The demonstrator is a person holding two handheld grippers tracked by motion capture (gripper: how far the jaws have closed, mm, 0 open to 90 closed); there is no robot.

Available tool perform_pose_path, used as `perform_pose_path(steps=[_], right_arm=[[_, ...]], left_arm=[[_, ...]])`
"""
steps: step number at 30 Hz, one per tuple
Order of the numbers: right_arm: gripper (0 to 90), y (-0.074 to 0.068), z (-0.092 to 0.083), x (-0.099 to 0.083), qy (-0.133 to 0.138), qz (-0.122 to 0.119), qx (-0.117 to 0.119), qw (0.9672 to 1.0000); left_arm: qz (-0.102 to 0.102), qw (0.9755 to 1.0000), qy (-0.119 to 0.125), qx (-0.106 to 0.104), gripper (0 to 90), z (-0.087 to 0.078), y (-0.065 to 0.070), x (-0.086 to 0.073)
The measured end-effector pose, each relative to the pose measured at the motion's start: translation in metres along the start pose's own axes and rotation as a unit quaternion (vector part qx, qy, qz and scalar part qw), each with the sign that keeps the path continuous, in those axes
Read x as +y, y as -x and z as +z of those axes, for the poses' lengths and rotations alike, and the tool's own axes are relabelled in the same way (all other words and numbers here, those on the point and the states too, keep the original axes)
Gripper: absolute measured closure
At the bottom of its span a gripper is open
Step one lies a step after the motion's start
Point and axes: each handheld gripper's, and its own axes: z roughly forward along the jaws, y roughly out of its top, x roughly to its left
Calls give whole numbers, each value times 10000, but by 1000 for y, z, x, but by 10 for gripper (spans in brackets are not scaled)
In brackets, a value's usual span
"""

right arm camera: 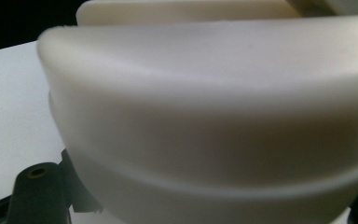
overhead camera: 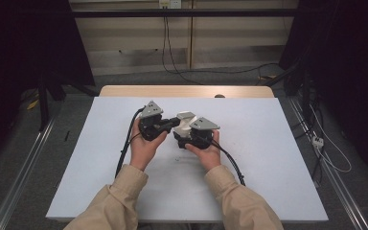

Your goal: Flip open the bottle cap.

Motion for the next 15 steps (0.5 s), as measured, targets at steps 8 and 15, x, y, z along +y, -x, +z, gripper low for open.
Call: perform_pose_path(steps=[8, 15], right_arm=[[188, 0, 0, 0, -4, 6, -3, 10000], [188, 0, 0, 0, -7, -1, -5, 10000]], left_arm=[[16, 10000, -49, -16, 900, 6, 0, 8], [70, 10000, -41, 22, 900, 9, 0, 12]])
